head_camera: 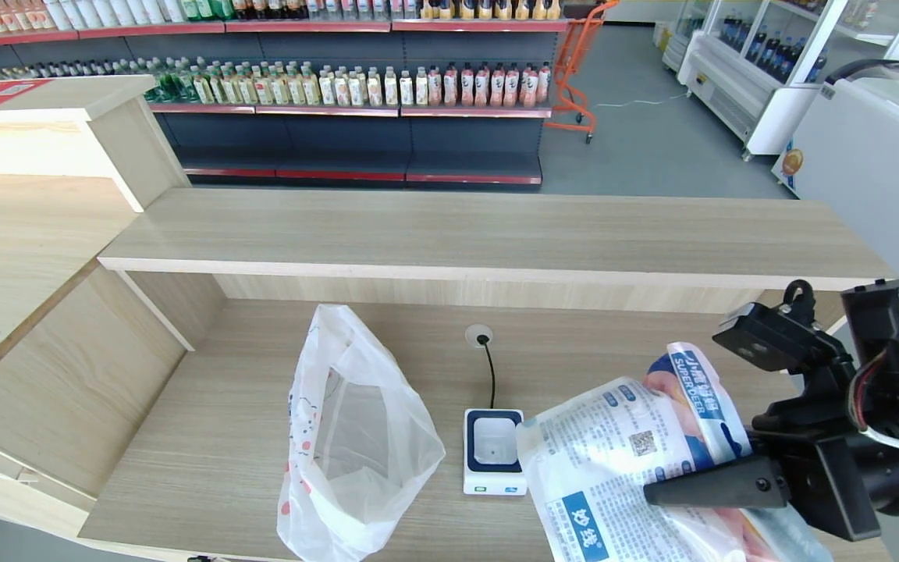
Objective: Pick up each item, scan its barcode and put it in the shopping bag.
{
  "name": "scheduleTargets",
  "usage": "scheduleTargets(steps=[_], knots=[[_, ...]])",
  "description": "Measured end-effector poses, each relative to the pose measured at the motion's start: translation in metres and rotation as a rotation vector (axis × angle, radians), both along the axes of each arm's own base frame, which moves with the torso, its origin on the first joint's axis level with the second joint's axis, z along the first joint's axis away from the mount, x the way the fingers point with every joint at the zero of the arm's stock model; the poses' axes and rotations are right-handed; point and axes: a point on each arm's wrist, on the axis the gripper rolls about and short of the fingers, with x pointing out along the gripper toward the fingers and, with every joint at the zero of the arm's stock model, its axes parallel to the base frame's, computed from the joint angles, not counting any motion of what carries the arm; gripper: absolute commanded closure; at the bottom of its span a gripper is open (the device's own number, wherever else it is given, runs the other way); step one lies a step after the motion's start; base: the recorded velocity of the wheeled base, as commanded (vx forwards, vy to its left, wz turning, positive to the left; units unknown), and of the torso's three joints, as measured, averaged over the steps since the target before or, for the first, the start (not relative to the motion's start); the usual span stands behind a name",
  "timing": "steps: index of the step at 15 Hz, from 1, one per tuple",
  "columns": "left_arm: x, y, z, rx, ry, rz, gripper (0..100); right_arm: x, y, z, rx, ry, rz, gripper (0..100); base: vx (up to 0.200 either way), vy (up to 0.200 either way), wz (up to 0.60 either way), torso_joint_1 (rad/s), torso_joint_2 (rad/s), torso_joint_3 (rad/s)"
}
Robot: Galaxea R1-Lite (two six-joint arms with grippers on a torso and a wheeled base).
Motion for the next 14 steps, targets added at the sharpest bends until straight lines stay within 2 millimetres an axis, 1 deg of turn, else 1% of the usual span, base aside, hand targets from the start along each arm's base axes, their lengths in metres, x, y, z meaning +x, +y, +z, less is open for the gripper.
scheduleTargets(steps=[11, 12, 13, 14], knots=[[0.0, 0.0, 0.0, 0.0, 0.0, 0.0, 0, -0.0009, 0.0047, 0.0014, 0.004, -0.016, 0.022, 100, 0.0, 0.0, 0.0, 0.0, 0.0, 0.0], [0.0, 0.0, 0.0, 0.0, 0.0, 0.0, 0, -0.0006, 0.0048, 0.0021, 0.002, -0.033, 0.015, 100, 0.0, 0.0, 0.0, 0.0, 0.0, 0.0], [0.0, 0.0, 0.0, -0.001, 0.0, 0.0, 0, 0.0005, 0.0048, 0.0014, -0.018, -0.086, -0.01, 100, 0.0, 0.0, 0.0, 0.0, 0.0, 0.0], [0.0, 0.0, 0.0, 0.0, 0.0, 0.0, 0, 0.0029, 0.0046, -0.0002, -0.059, -0.198, -0.049, 100, 0.0, 0.0, 0.0, 0.0, 0.0, 0.0]])
